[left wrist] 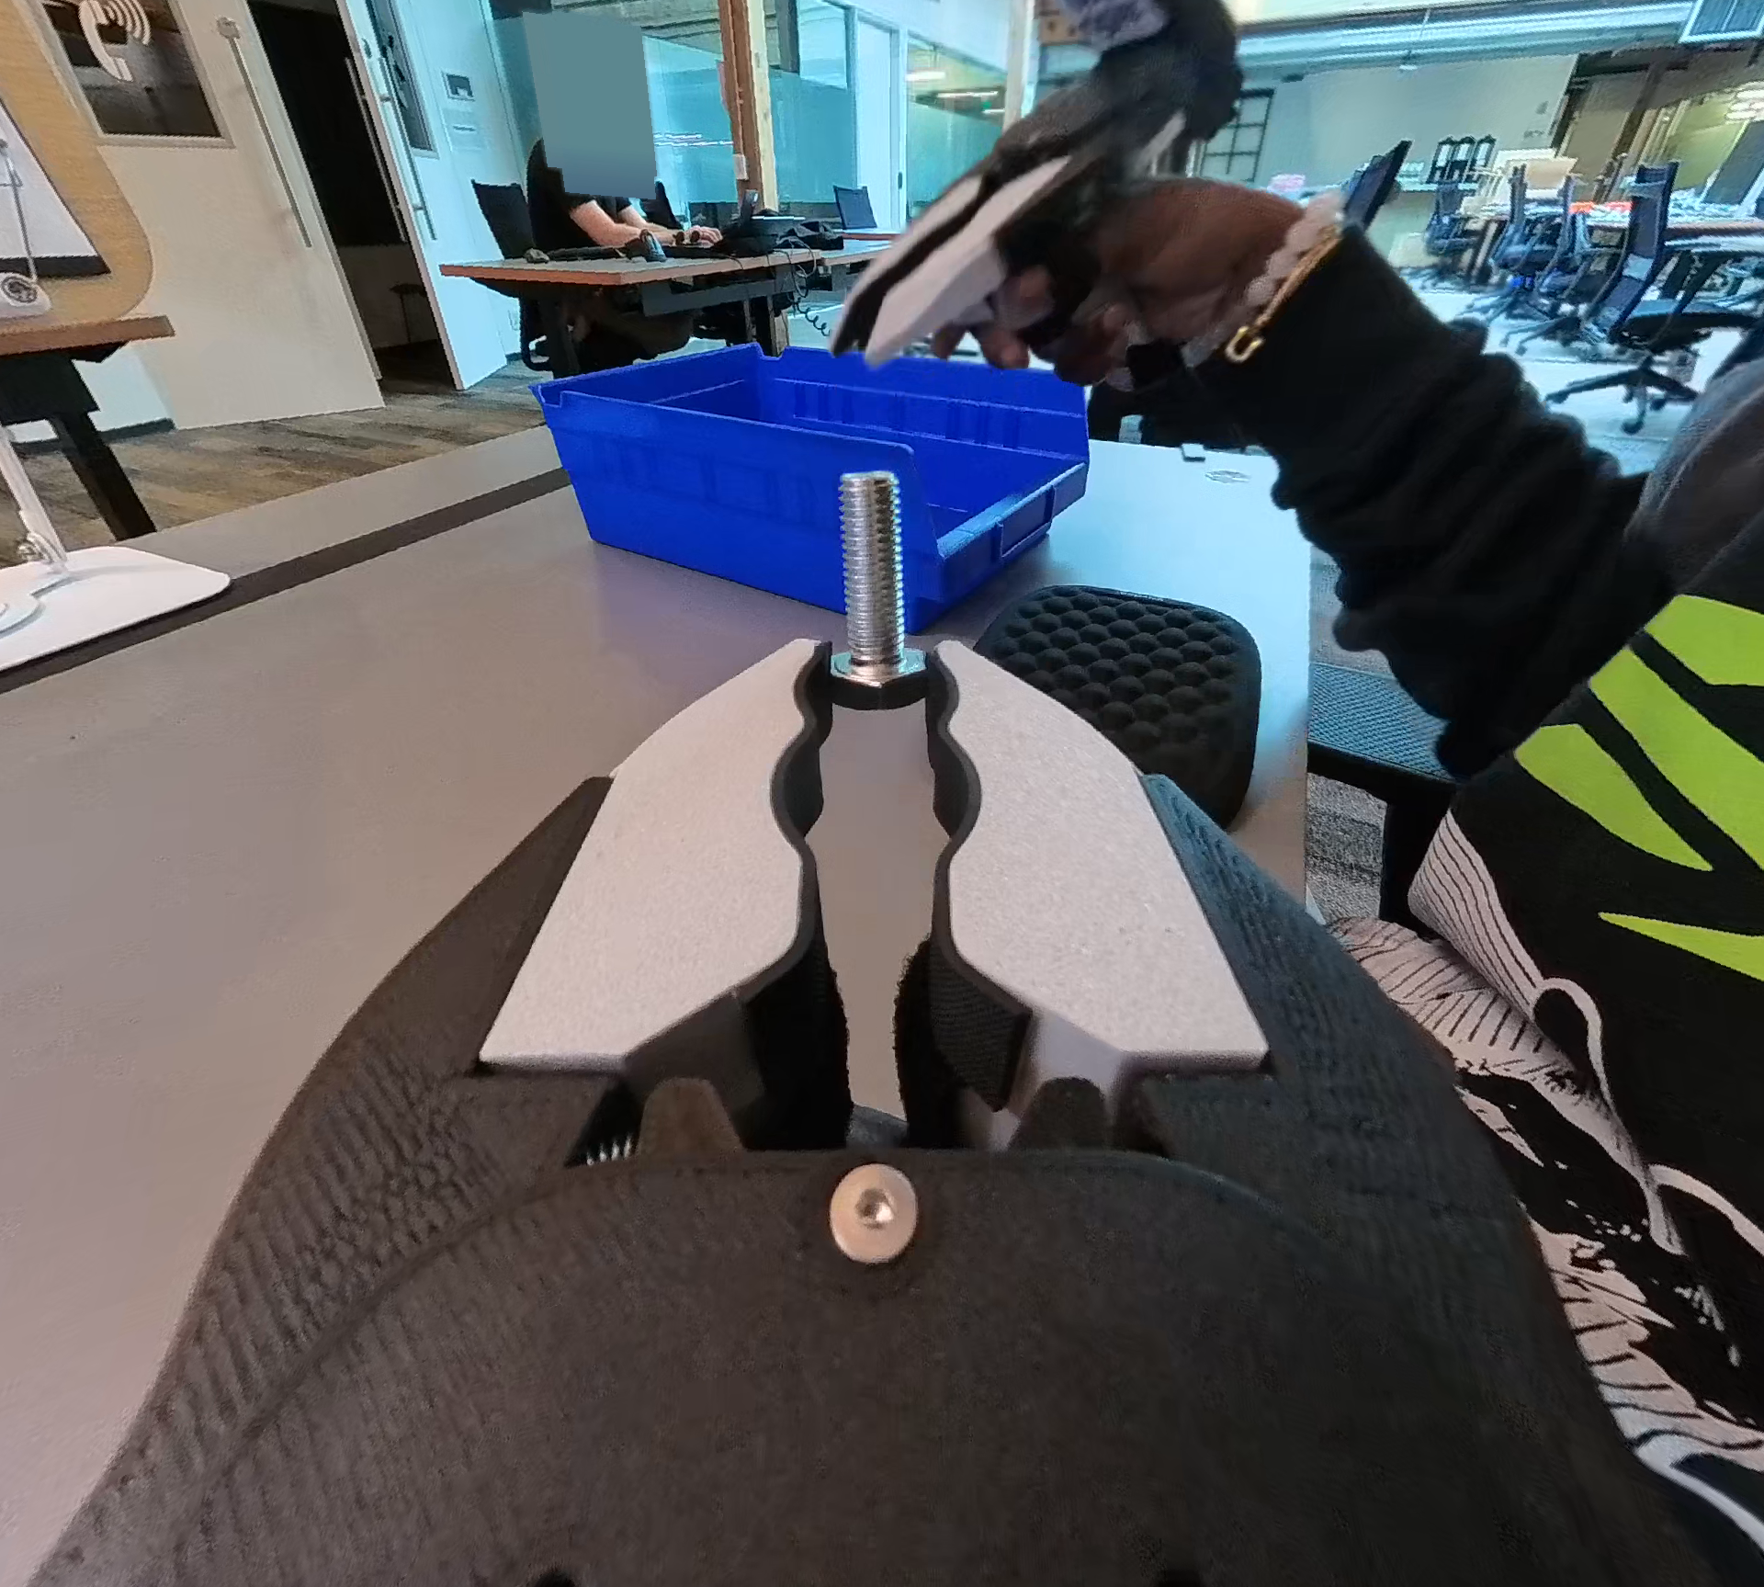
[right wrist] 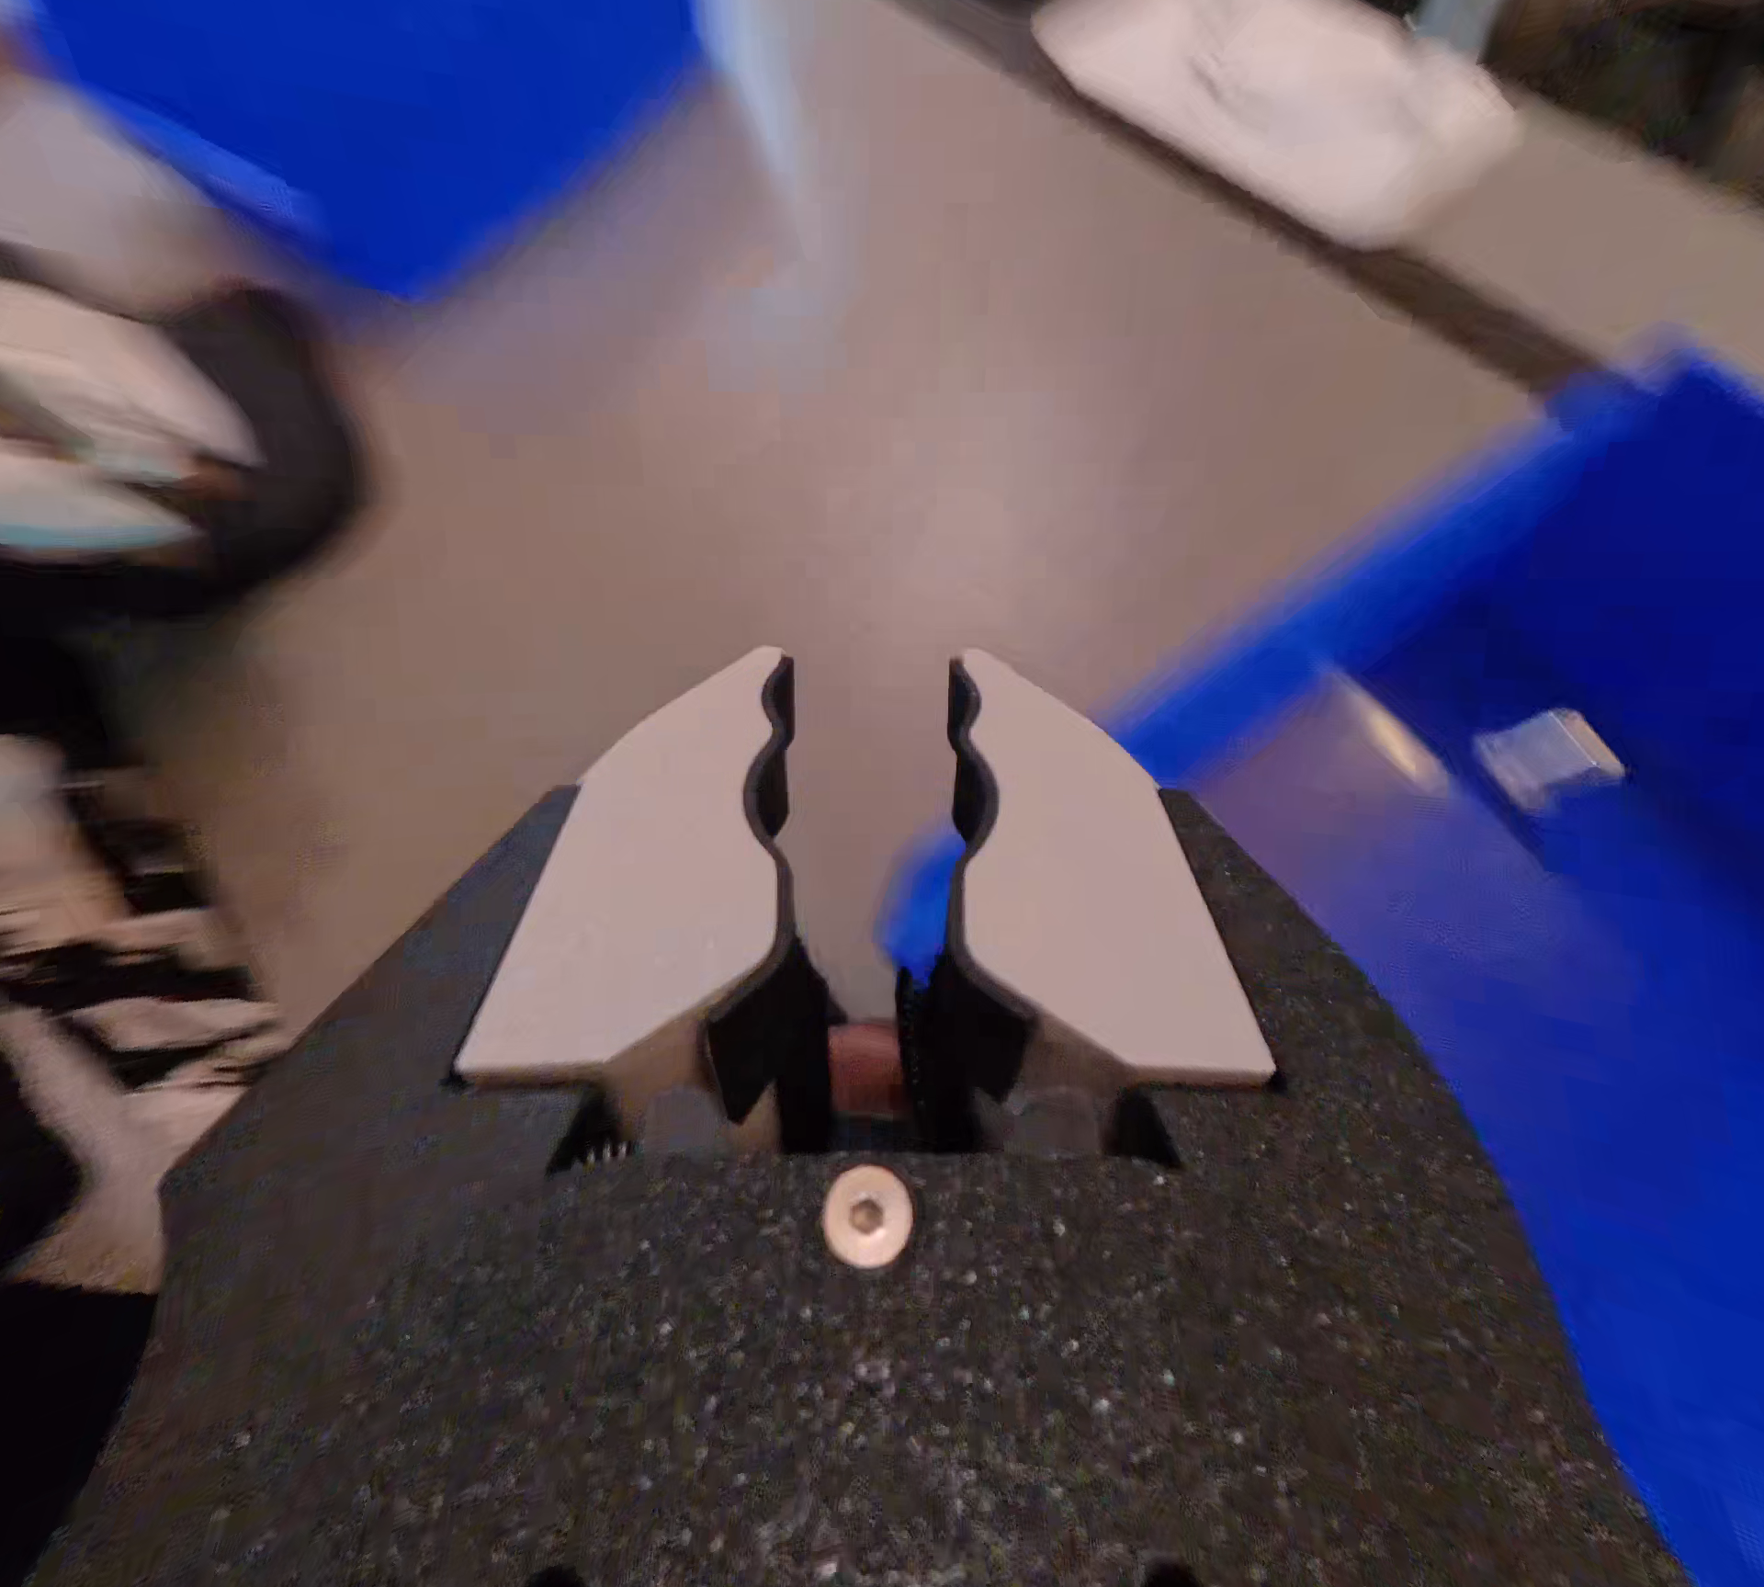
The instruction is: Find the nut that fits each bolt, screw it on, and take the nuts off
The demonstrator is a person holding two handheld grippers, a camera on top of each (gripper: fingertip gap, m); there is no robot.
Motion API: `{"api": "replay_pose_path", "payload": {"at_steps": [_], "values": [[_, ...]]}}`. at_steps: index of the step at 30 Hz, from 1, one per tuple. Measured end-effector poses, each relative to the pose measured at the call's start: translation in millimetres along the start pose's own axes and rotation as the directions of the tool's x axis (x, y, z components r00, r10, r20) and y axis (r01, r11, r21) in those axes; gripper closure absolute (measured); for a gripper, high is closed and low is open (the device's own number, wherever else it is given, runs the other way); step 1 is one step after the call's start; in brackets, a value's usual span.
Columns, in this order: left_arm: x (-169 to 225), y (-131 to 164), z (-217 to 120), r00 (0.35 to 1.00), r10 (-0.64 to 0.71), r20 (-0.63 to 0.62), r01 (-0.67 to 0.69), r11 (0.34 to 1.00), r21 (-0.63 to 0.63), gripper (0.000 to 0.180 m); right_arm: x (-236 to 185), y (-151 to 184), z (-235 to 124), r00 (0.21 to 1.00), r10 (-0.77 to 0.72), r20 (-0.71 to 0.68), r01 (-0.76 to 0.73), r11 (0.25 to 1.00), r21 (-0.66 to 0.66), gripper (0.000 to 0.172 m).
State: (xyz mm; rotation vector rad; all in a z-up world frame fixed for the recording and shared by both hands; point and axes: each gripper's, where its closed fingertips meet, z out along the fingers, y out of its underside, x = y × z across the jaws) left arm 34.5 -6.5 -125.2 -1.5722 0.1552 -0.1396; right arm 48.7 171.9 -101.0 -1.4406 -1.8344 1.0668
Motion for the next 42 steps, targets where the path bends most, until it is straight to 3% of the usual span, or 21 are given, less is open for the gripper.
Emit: {"api": "replay_pose_path", "payload": {"at_steps": [2, 6, 12, 16, 19, 22, 26, 30, 35, 42], "values": [[2, 0, 1, 1.000, 0.007, -0.005, -0.007, 1.000, -0.005, 0.162, -68, -32, 3, 0.973, -0.110, 0.203, 0.077, 0.984, 0.163, 0.142], [6, 0, 3, 1.000, 0.019, -0.012, -0.019, 1.000, -0.013, 0.162, -152, -43, 21, 0.894, -0.206, 0.398, 0.121, 0.966, 0.228, 0.143], [10, -2, 3, 0.999, 0.034, -0.022, -0.035, 0.999, -0.014, 0.162, -182, -37, 47, 0.866, -0.225, 0.446, 0.139, 0.966, 0.217, 0.148], [11, -2, 3, 0.999, 0.042, -0.029, -0.042, 0.999, -0.016, 0.162, -187, -37, 51, 0.855, -0.244, 0.457, 0.152, 0.961, 0.230, 0.162], [11, -6, 3, 0.999, 0.022, -0.031, -0.021, 1.000, 0.010, 0.157, -182, -38, 47, 0.859, -0.243, 0.450, 0.143, 0.959, 0.244, 0.162], [2, -8, -1, 1.000, 0.015, 0.006, -0.015, 1.000, 0.002, 0.130, -147, -43, 38, 0.916, -0.214, 0.339, 0.134, 0.960, 0.244, 0.162], [-14, -17, -15, 0.997, -0.013, 0.071, 0.009, 0.999, 0.052, 0.124, -33, -45, 18, 0.996, -0.079, -0.031, 0.084, 0.977, 0.195, 0.162], [-30, -24, -30, 0.989, -0.035, 0.141, 0.023, 0.996, 0.085, 0.120, 92, -19, -4, 0.921, 0.077, -0.382, -0.034, 0.992, 0.118, 0.162], [-40, -29, -43, 0.980, -0.028, 0.197, 0.011, 0.996, 0.090, 0.117, 187, 28, 1, 0.830, 0.182, -0.527, -0.177, 0.982, 0.060, 0.162], [-44, -30, -48, 0.976, -0.020, 0.219, 0.003, 0.997, 0.077, 0.117, 239, 89, 25, 0.762, 0.276, -0.586, -0.357, 0.934, -0.026, 0.162]]}}
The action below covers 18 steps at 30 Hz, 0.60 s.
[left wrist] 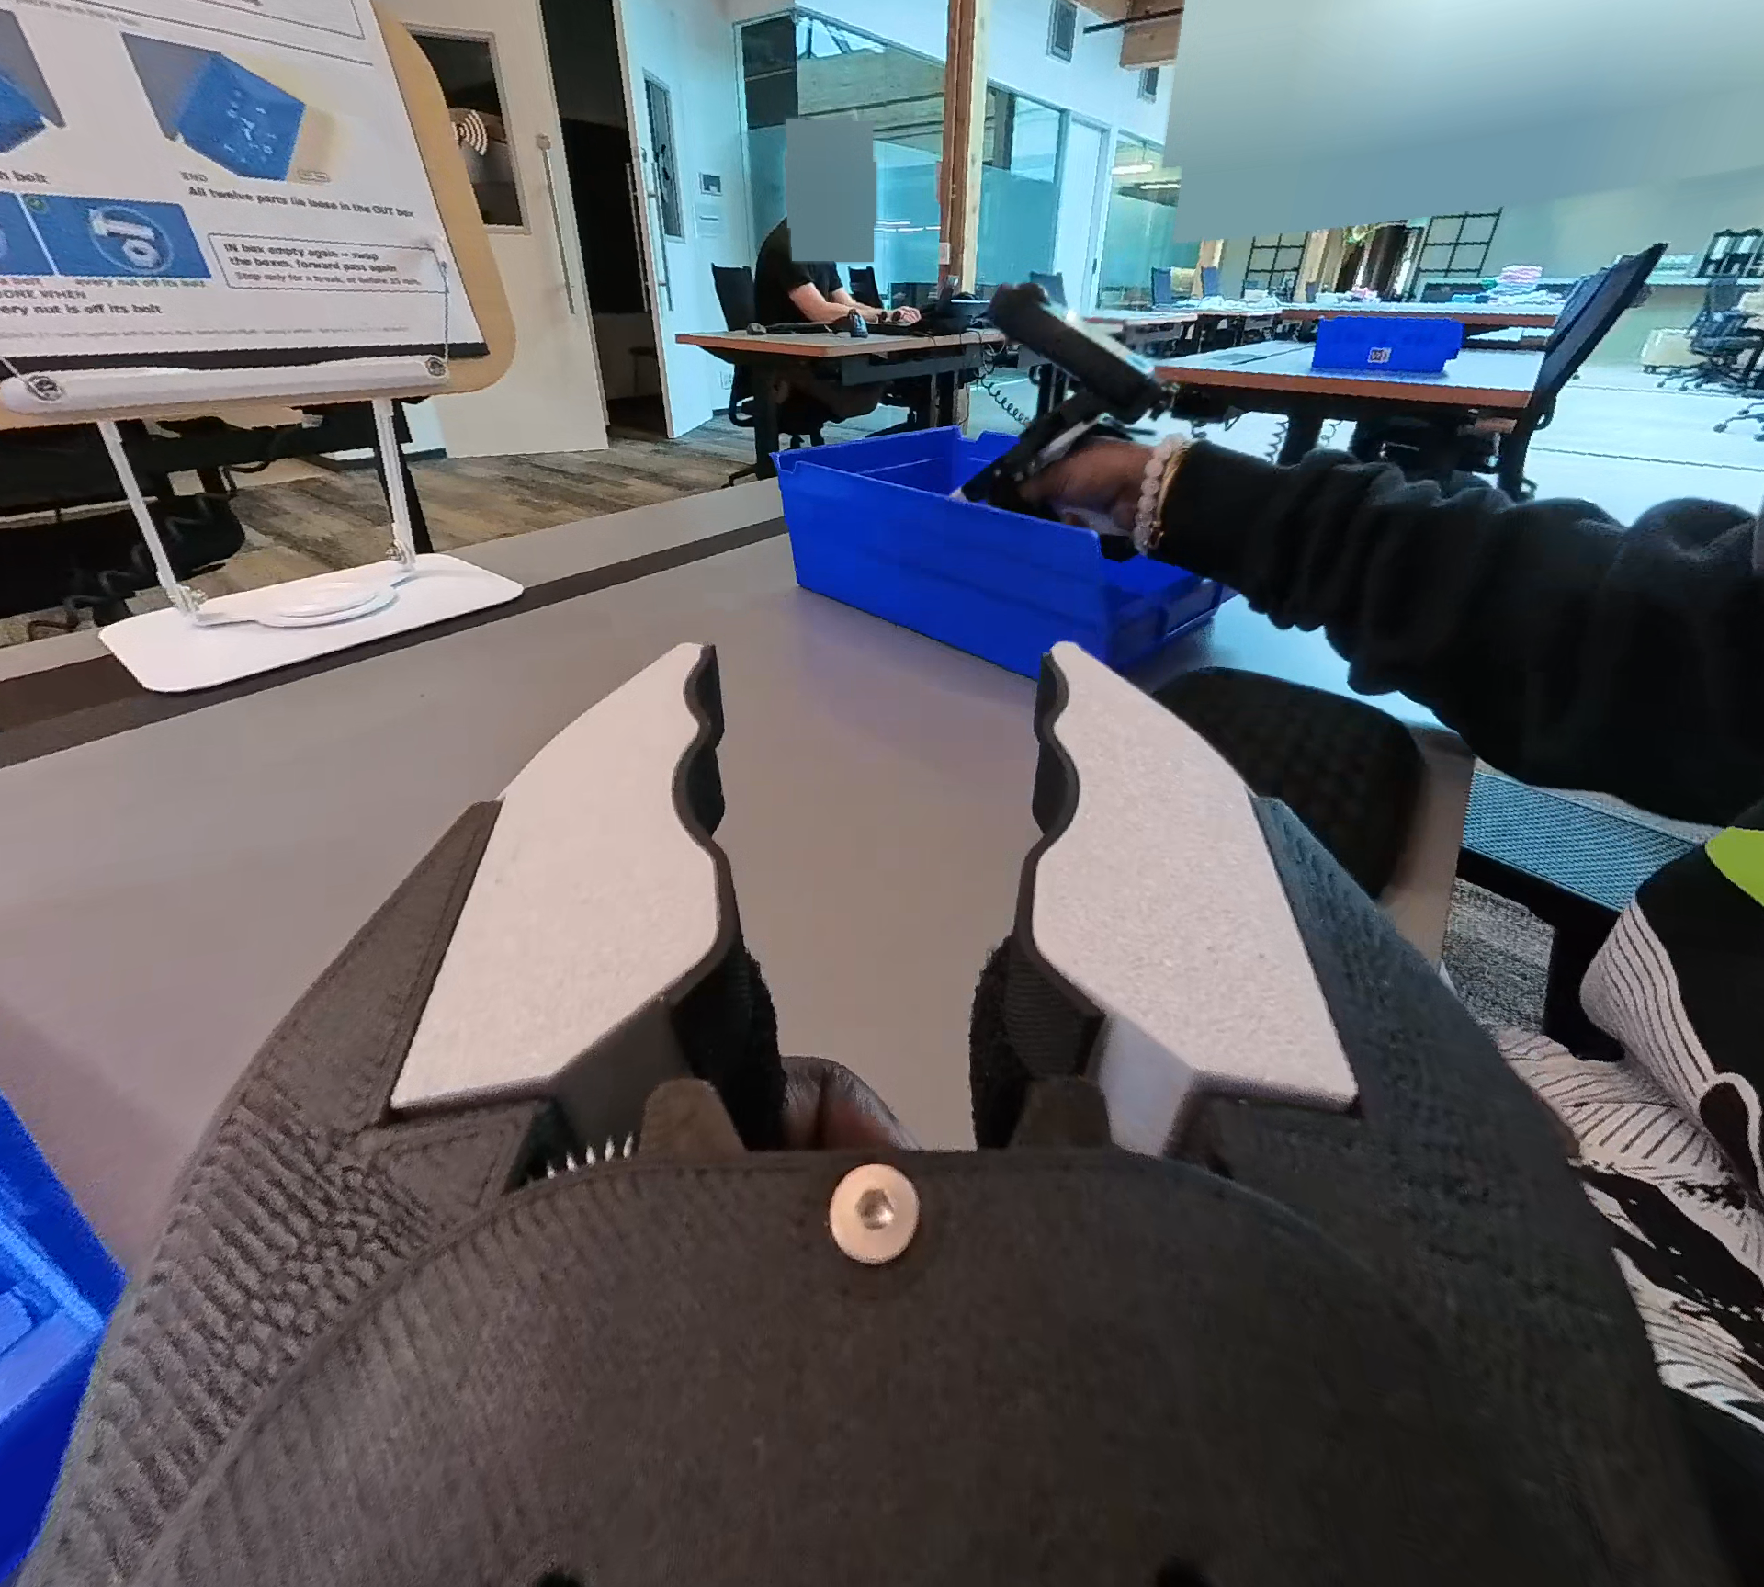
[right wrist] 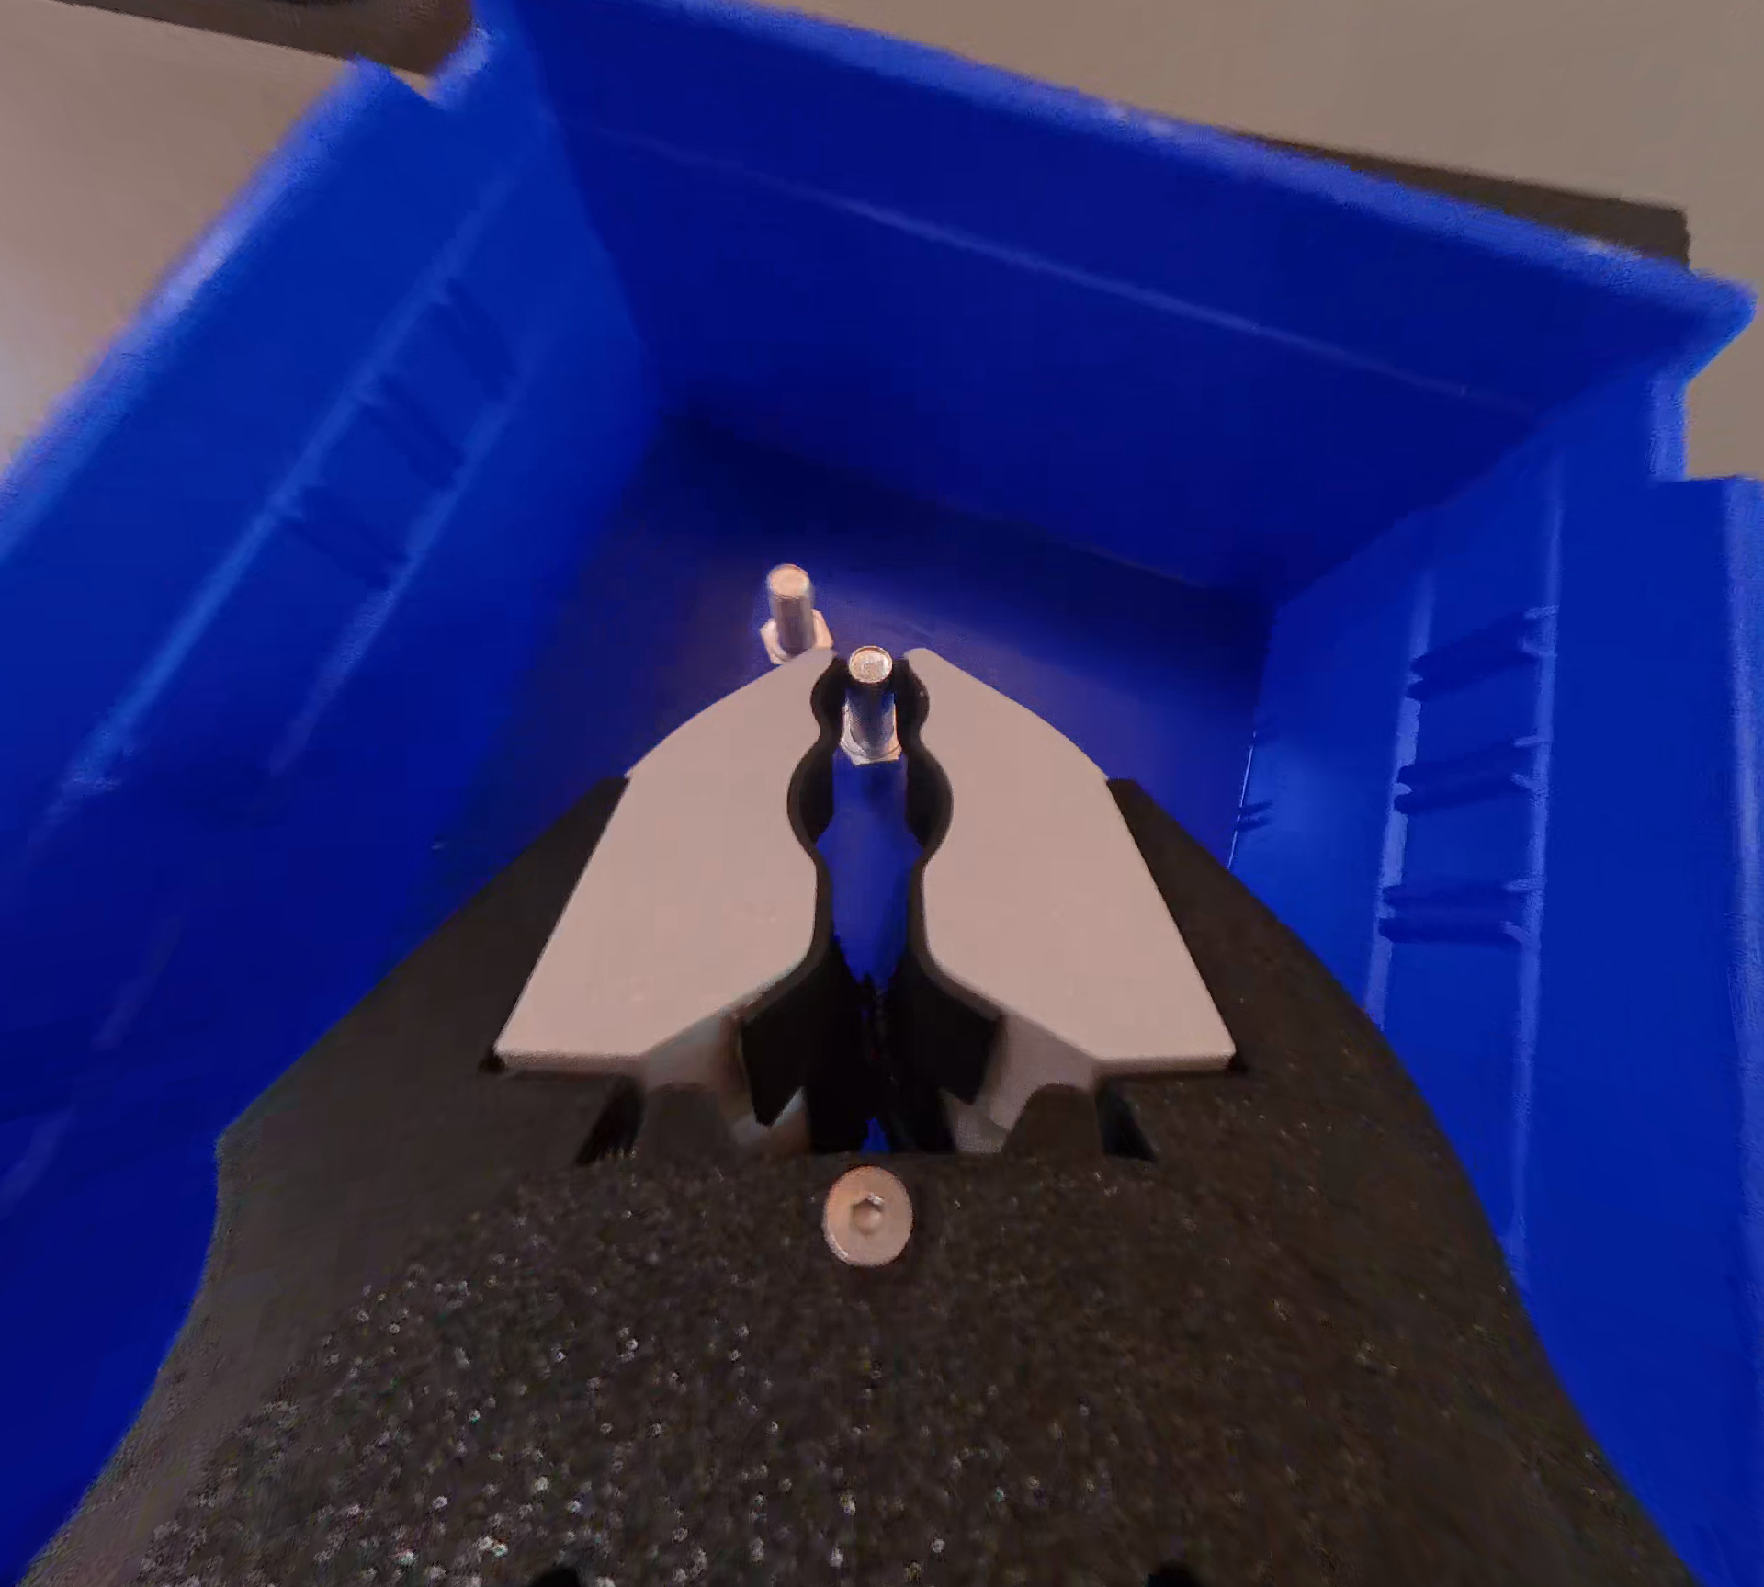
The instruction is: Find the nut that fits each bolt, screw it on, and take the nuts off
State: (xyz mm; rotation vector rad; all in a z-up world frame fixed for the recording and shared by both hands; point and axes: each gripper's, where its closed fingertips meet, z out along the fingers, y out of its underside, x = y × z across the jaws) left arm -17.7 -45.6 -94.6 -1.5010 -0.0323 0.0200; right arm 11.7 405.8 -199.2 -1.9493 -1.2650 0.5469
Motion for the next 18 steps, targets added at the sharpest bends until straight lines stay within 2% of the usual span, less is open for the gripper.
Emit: {"api": "replay_pose_path", "payload": {"at_steps": [7, 9, 12, 15, 18], "values": [[-5, 0, -3, 1.000, 0.007, 0.020, -0.006, 1.000, -0.015, 0.117, 4, 9, 6, 1.000, 0.015, -0.008, -0.015, 0.999, -0.041, 0.161], [-9, -1, -5, 0.999, 0.014, 0.033, -0.013, 0.999, -0.031, 0.117, 1, 6, 0, 1.000, 0.029, -0.004, -0.029, 0.999, -0.026, 0.148], [-25, -8, -12, 0.996, 0.027, 0.080, -0.021, 0.997, -0.078, 0.119, -9, -15, -28, 0.999, 0.047, 0.005, -0.047, 0.994, 0.103, 0.137], [-60, -21, -27, 0.980, 0.084, 0.178, -0.056, 0.986, -0.158, 0.123, -33, -38, -74, 0.999, 0.031, 0.037, -0.040, 0.960, 0.279, 0.133], [-107, -25, -45, 0.955, 0.140, 0.262, -0.049, 0.944, -0.326, 0.124, -64, -50, -123, 0.997, -0.007, 0.080, -0.028, 0.903, 0.429, 0.134]]}}
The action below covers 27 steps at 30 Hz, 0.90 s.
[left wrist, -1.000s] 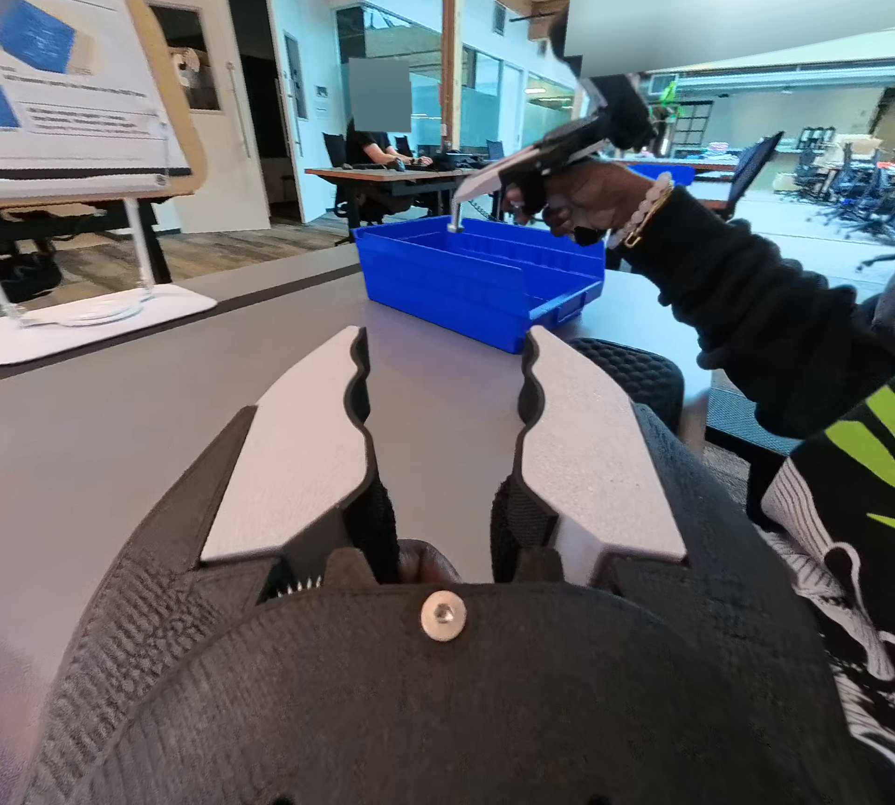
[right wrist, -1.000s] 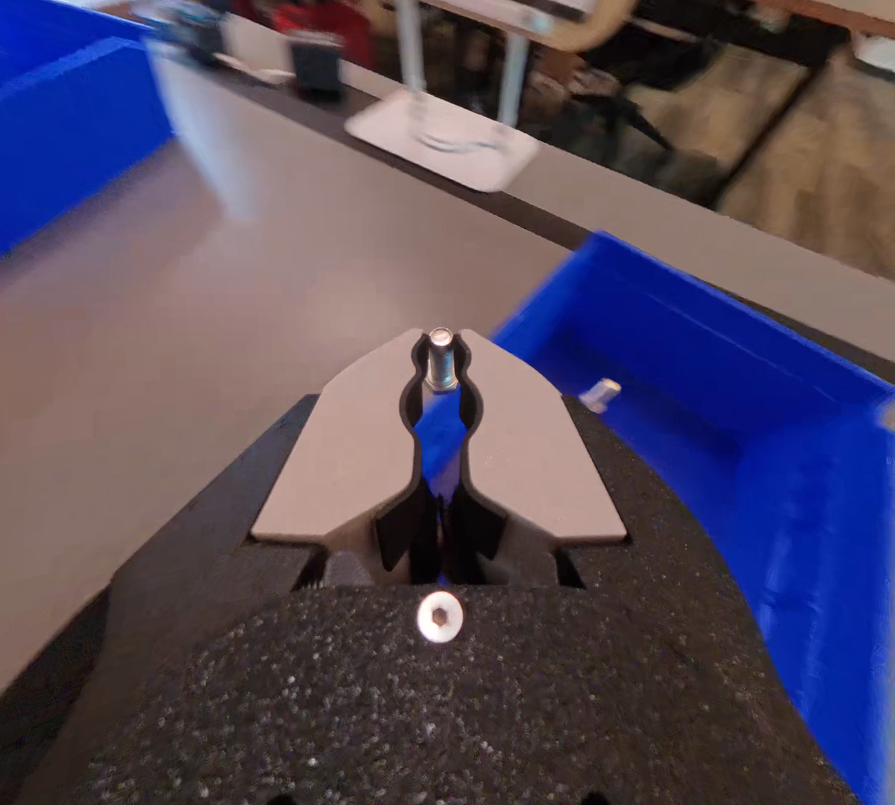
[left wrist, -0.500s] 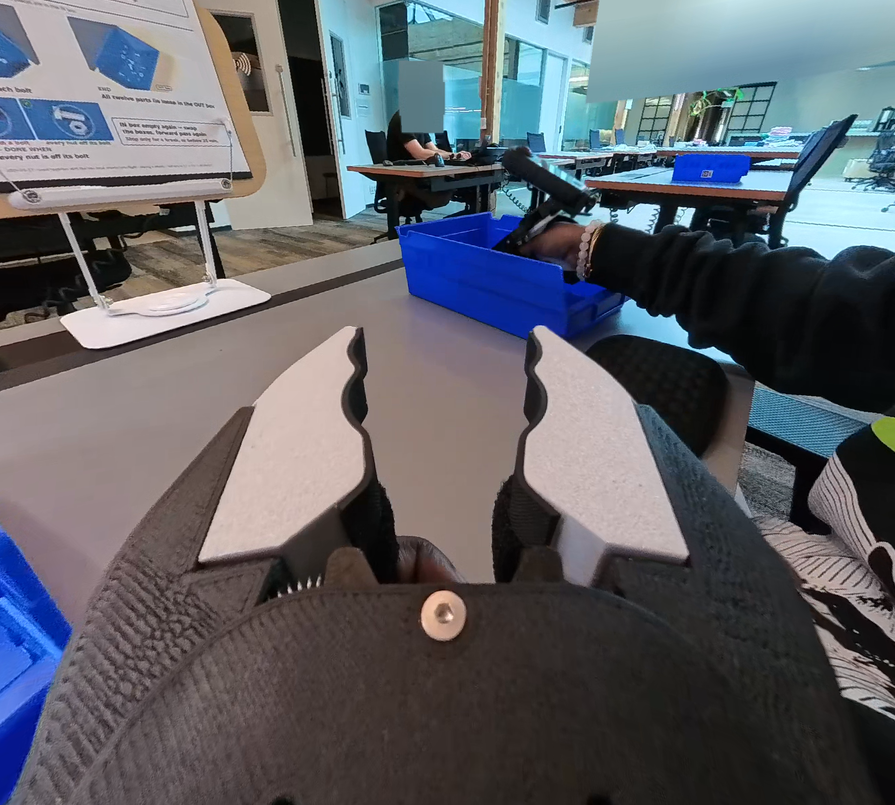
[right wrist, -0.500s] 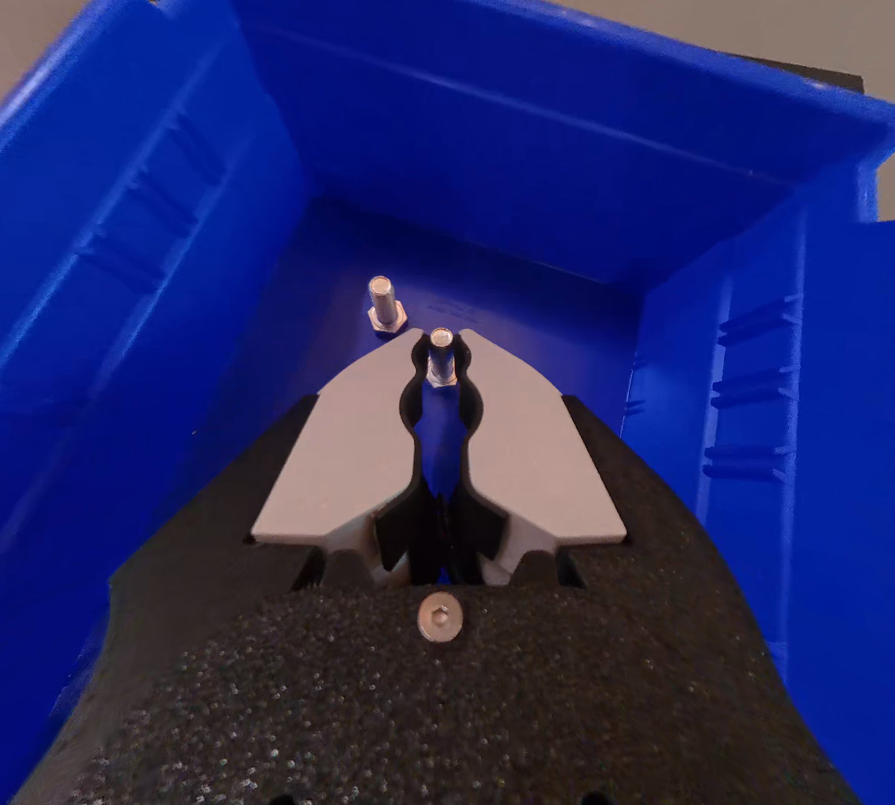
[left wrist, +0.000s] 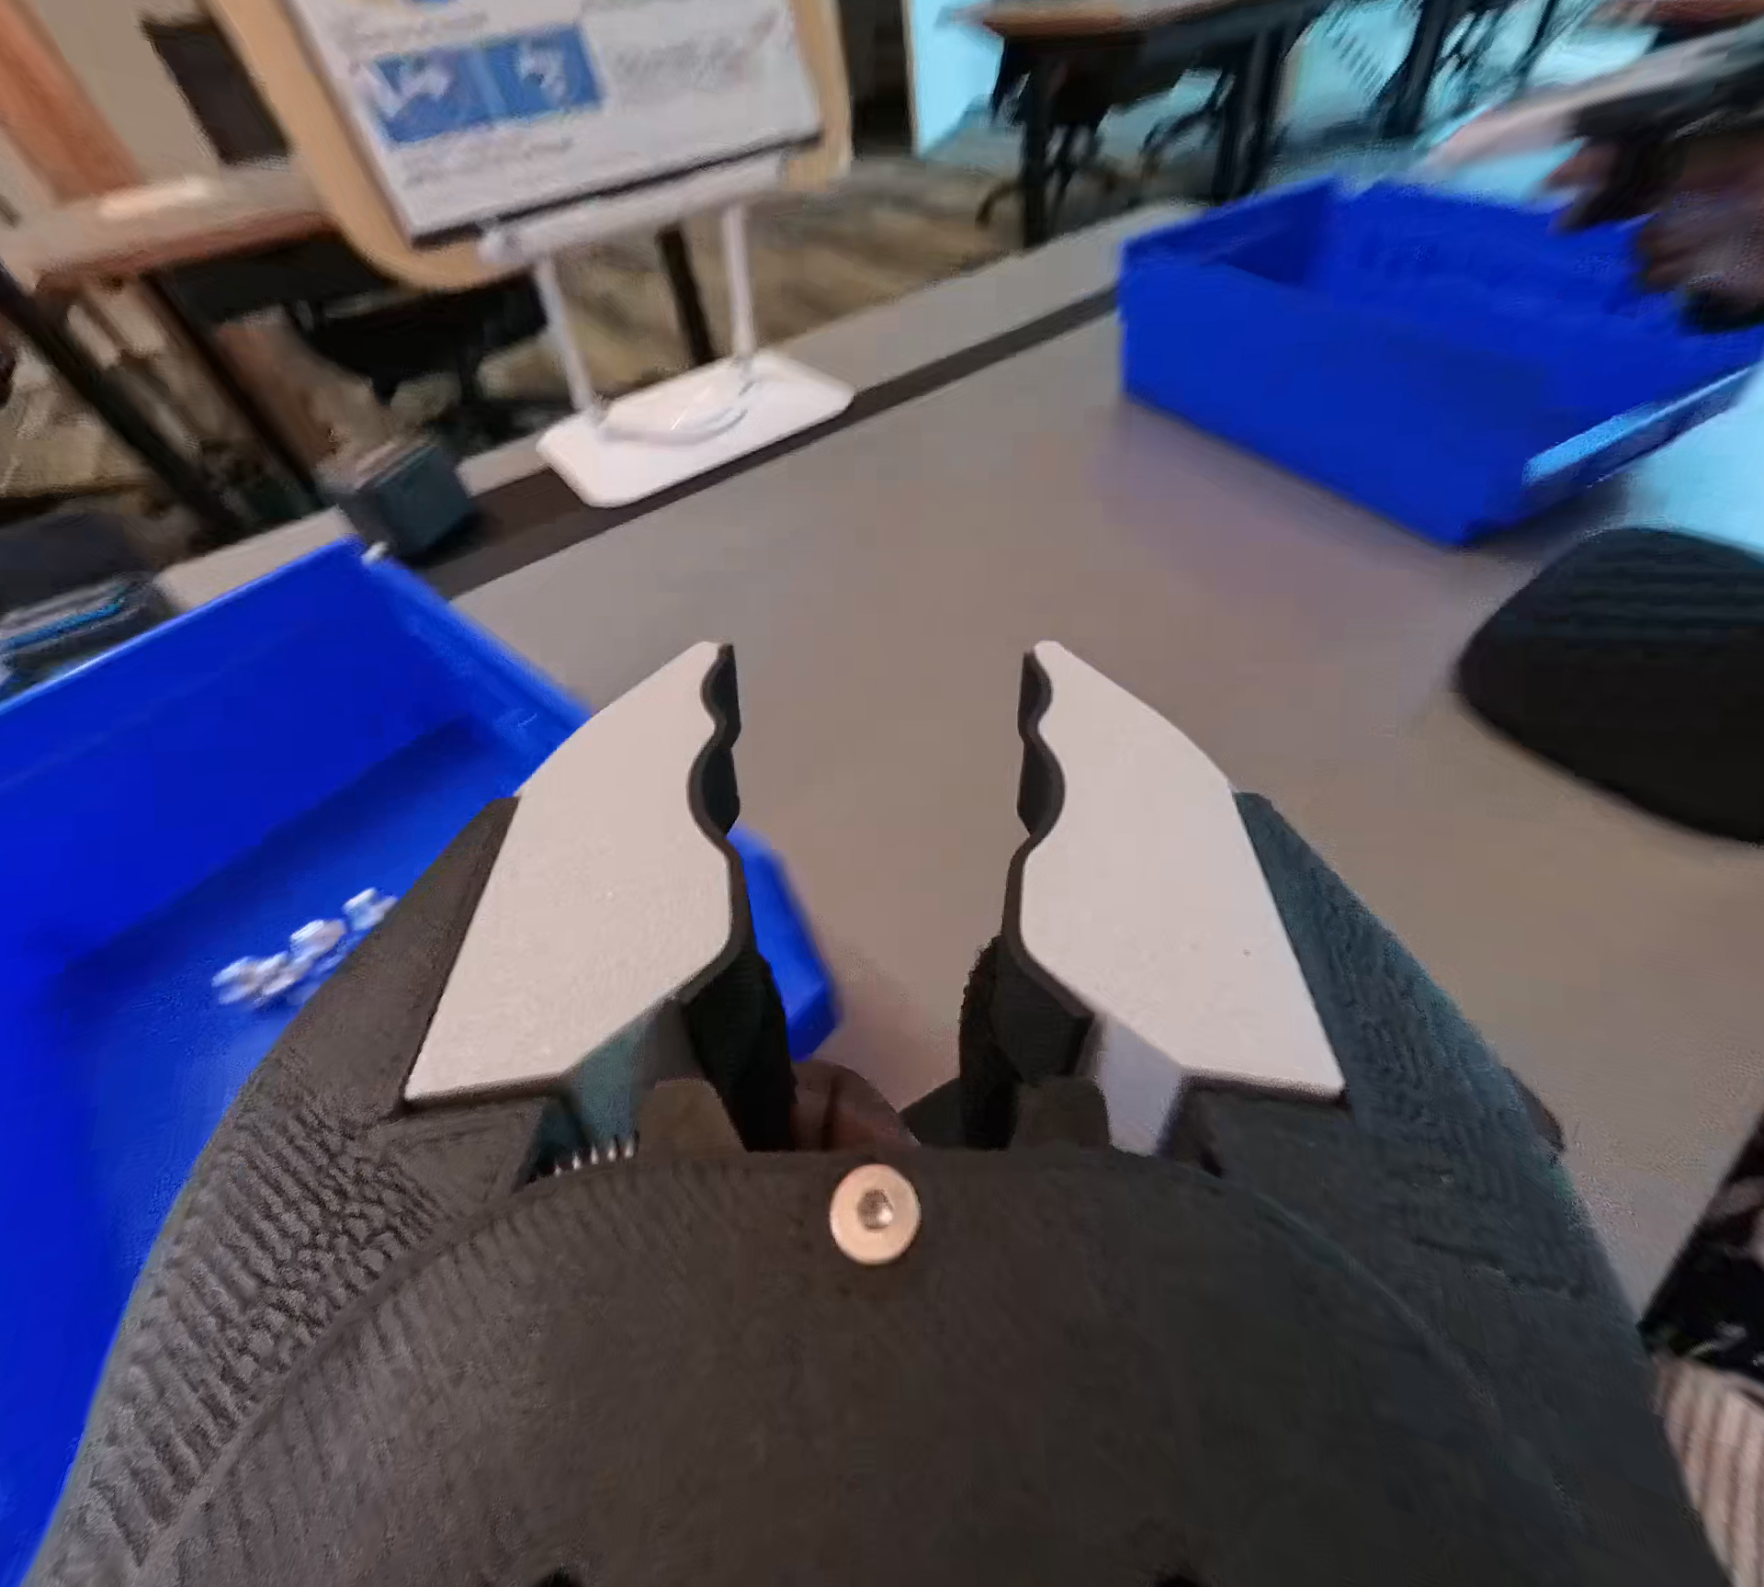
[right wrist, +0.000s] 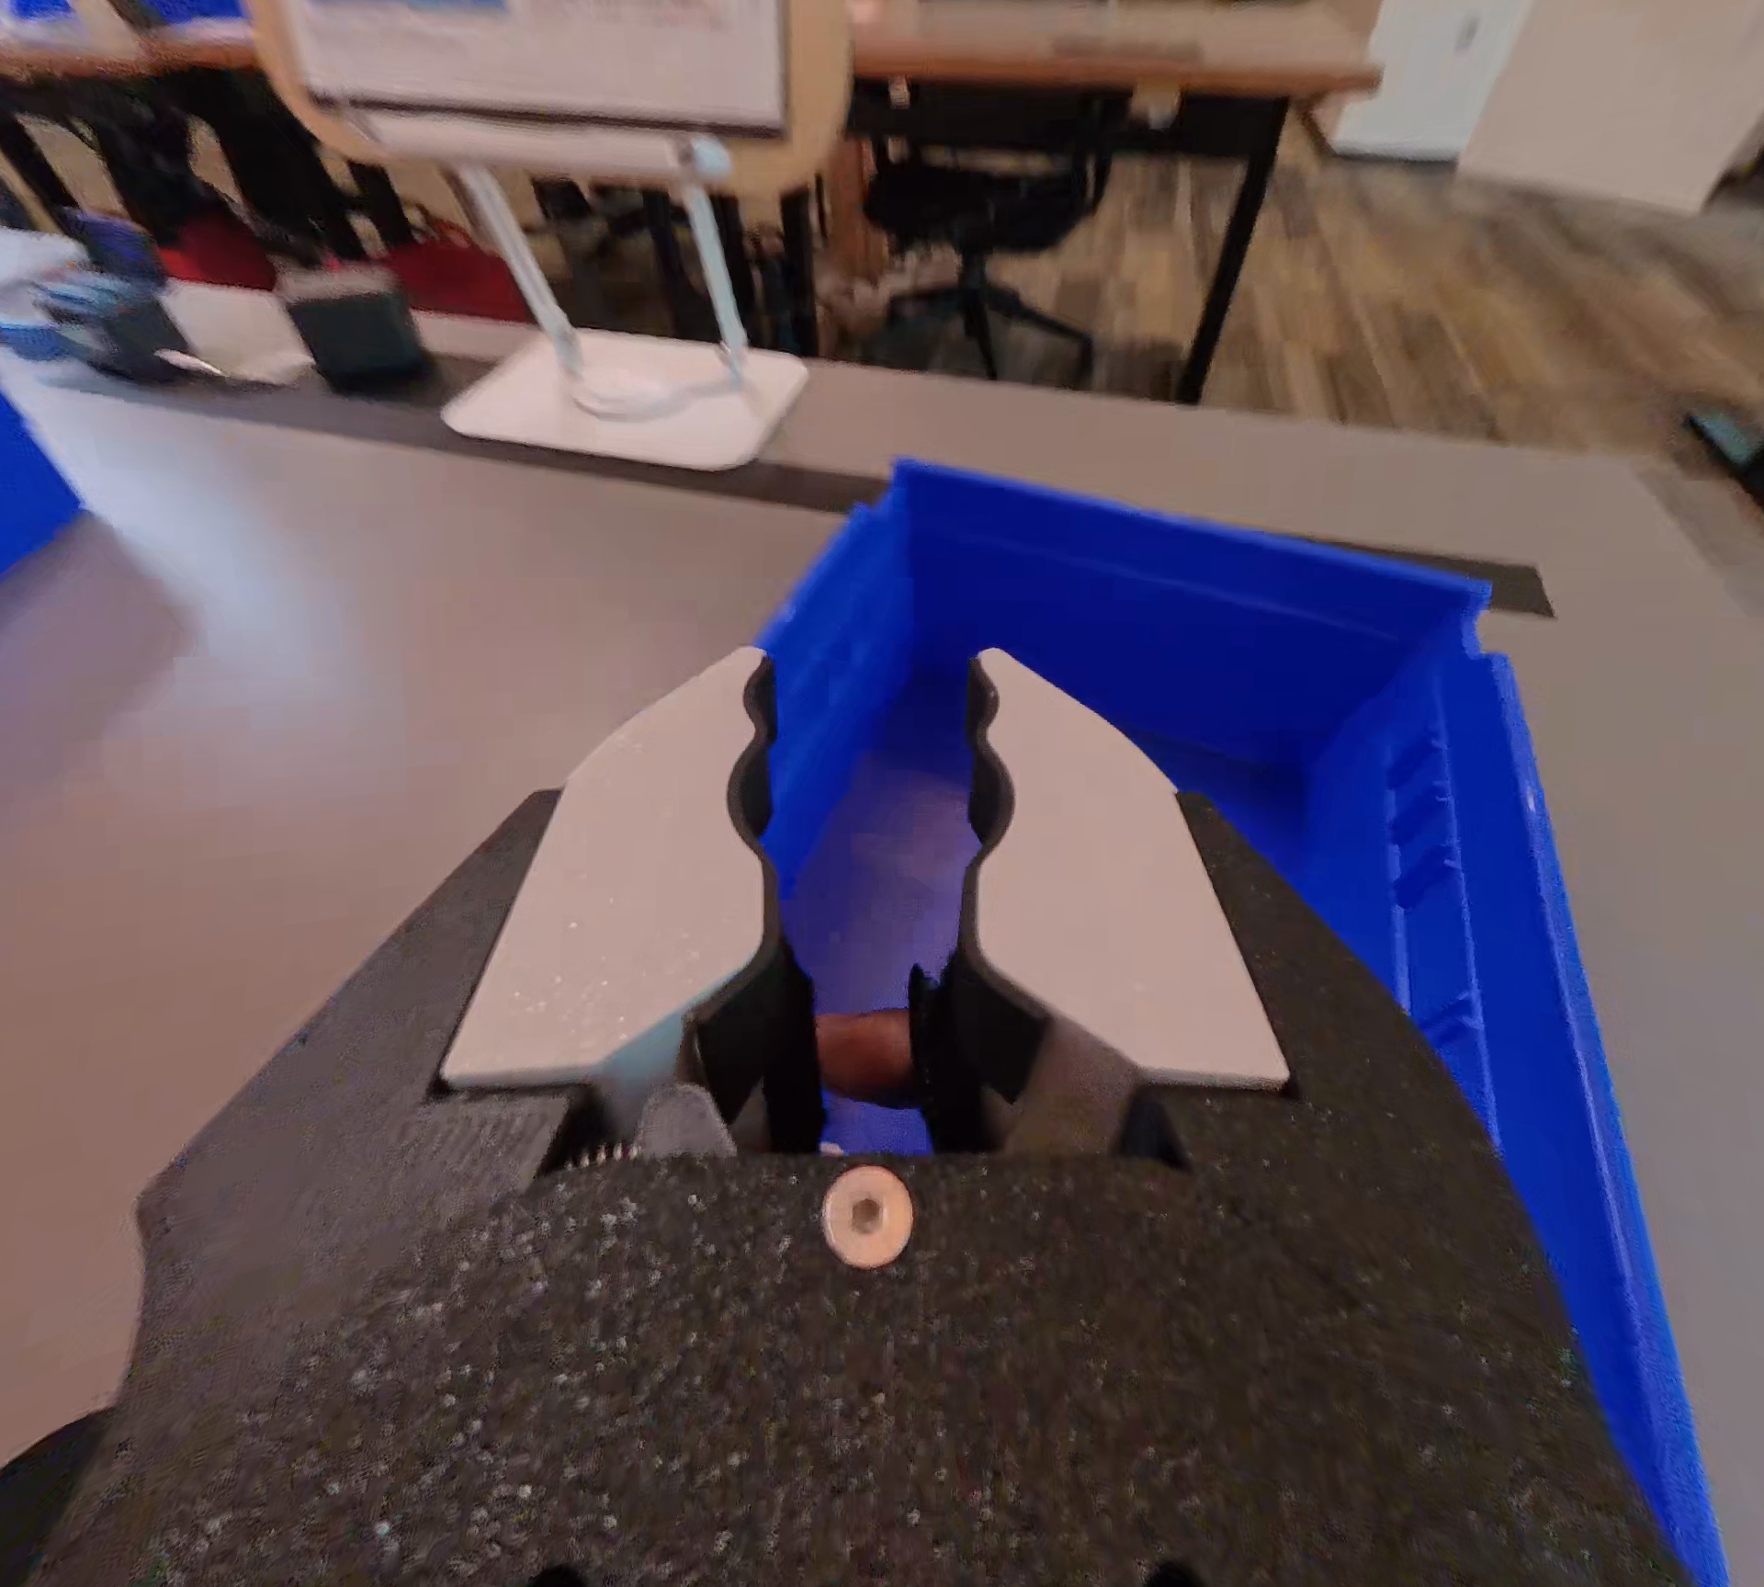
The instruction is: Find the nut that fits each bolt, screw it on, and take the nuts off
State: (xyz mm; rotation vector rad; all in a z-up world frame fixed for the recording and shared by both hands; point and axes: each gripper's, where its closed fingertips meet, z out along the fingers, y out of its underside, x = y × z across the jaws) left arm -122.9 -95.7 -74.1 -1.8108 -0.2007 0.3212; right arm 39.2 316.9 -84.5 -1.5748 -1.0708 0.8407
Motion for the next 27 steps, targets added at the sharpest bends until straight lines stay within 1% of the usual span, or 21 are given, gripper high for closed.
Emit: {"api": "replay_pose_path", "payload": {"at_steps": [2, 3, 5, 6, 8, 10, 12, 14, 17, 19, 21, 22, 25, 27], "values": [[-35, 11, 1, 0.999, -0.002, 0.038, 0.007, 0.989, -0.147, 0.124, -23, -13, -24, 0.999, -0.021, 0.037, 0.019, 0.997, 0.078, 0.134], [-52, 20, 3, 0.999, -0.014, 0.044, 0.024, 0.973, -0.231, 0.124, -34, -17, -34, 0.998, -0.032, 0.052, 0.026, 0.994, 0.108, 0.134], [-88, 38, 6, 0.997, -0.014, 0.077, 0.043, 0.923, -0.383, 0.126, -53, -21, -55, 0.996, -0.048, 0.080, 0.035, 0.987, 0.154, 0.135], [-105, 47, 8, 0.996, -0.016, 0.091, 0.055, 0.897, -0.438, 0.128, -60, -23, -64, 0.995, -0.052, 0.087, 0.036, 0.984, 0.177, 0.135], [-136, 63, 13, 0.993, -0.033, 0.109, 0.087, 0.843, -0.531, 0.133, -73, -28, -79, 0.992, -0.072, 0.103, 0.048, 0.975, 0.219, 0.139], [-163, 77, 21, 0.990, -0.060, 0.124, 0.123, 0.795, -0.594, 0.139, -83, -32, -90, 0.986, -0.115, 0.121, 0.085, 0.970, 0.226, 0.139], [-181, 89, 30, 0.988, -0.107, 0.110, 0.153, 0.734, -0.662, 0.143, -86, -41, -100, 0.986, -0.134, 0.104, 0.103, 0.959, 0.262, 0.139], [-199, 102, 37, 0.986, -0.115, 0.117, 0.164, 0.660, -0.733, 0.145, -89, -47, -107, 0.983, -0.143, 0.112, 0.107, 0.953, 0.284, 0.139], [-207, 118, 51, 0.985, -0.156, 0.078, 0.154, 0.574, -0.804, 0.148, -90, -53, -113, 0.983, -0.153, 0.103, 0.116, 0.946, 0.304, 0.139], [-212, 131, 54, 0.988, -0.142, 0.066, 0.129, 0.502, -0.855, 0.151, -88, -54, -115, 0.983, -0.157, 0.094, 0.122, 0.944, 0.306, 0.139], [-212, 141, 57, 0.986, -0.156, 0.059, 0.124, 0.446, -0.886, 0.153, -86, -55, -117, 0.985, -0.153, 0.085, 0.120, 0.942, 0.313, 0.139], [-214, 145, 57, 0.986, -0.154, 0.061, 0.121, 0.424, -0.897, 0.155, -85, -56, -117, 0.985, -0.152, 0.082, 0.119, 0.942, 0.314, 0.139], [-214, 152, 61, 0.984, -0.167, 0.062, 0.125, 0.398, -0.909, 0.158, -82, -57, -119, 0.986, -0.151, 0.073, 0.121, 0.940, 0.318, 0.139], [-217, 157, 59, 0.986, -0.150, 0.072, 0.124, 0.369, -0.921, 0.158, -81, -57, -119, 0.986, -0.152, 0.066, 0.124, 0.940, 0.319, 0.139]]}}
